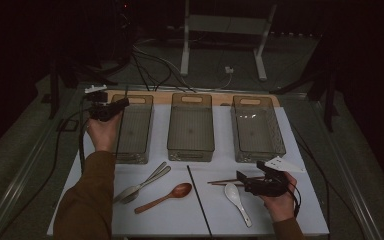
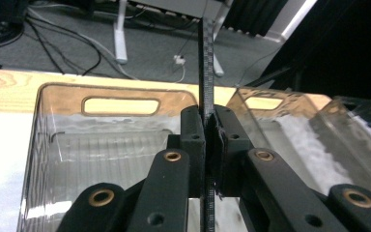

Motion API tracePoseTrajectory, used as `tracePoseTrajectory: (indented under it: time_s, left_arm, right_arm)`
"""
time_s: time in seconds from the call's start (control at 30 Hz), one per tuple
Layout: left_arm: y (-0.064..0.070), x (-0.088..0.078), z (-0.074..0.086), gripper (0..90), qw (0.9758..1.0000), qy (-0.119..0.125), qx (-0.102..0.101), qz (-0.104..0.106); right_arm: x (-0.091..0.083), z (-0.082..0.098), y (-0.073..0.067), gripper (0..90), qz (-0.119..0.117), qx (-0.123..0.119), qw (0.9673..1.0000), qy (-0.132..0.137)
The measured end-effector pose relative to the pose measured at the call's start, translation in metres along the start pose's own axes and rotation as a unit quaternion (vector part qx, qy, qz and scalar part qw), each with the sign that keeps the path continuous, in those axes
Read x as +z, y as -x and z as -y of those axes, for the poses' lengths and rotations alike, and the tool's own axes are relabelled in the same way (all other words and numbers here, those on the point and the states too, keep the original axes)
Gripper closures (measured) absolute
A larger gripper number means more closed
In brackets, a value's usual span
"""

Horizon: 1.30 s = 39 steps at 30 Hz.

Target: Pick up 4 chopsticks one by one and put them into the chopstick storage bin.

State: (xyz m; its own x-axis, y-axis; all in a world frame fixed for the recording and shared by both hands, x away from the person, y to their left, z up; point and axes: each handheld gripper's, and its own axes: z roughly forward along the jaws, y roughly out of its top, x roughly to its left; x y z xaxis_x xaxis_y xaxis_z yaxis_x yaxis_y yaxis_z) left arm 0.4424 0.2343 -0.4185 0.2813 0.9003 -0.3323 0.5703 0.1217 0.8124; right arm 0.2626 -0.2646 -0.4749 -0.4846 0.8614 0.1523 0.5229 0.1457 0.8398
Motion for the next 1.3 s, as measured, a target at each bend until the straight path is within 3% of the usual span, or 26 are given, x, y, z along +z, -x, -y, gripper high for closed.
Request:
tracePoseTrajectory:
  time_s: [0.17,0.3,0.43,0.5,0.7,0.83,0.97,1.3]
  left_arm:
    - [0.001,0.013,0.006,82.7,0.9999,-0.013,0.004,-0.005]
    - [0.003,0.016,0.007,51.6,0.9999,-0.006,-0.006,-0.013]
    - [0.007,0.01,0.005,26.7,0.9997,0.009,0.001,-0.023]
    - [0.006,0.006,0.004,18.9,0.9997,0.011,-0.004,-0.023]
    - [0.006,-0.01,0.005,0.9,0.9994,0.008,0.03,-0.012]
    - [0.009,-0.022,0.009,0.6,0.9983,0.018,0.053,-0.016]
    - [0.015,-0.032,0.011,0.6,0.9969,0.018,0.076,-0.005]
    - [0.029,-0.063,0.022,0.6,0.9929,0.049,0.106,0.025]
  right_arm:
    - [0.0,0.0,0.0,10.3,0.0,0.0,1.0,-0.001]
    - [0.0,0.0,0.0,10.3,0.0,0.001,1.0,-0.005]
    - [0.0,-0.001,-0.001,10.0,-0.006,0.005,1.0,-0.005]
    - [0.0,-0.001,-0.002,9.2,-0.009,0.006,0.9999,-0.005]
    - [0.001,-0.002,-0.002,4.5,-0.014,0.006,0.9999,-0.007]
    - [0.002,-0.002,-0.005,3.3,-0.018,0.004,0.9998,-0.011]
    - [0.004,-0.003,-0.007,3.0,-0.02,0.002,0.9998,-0.01]
    - [0.006,-0.005,-0.01,2.7,-0.022,0.004,0.9997,-0.014]
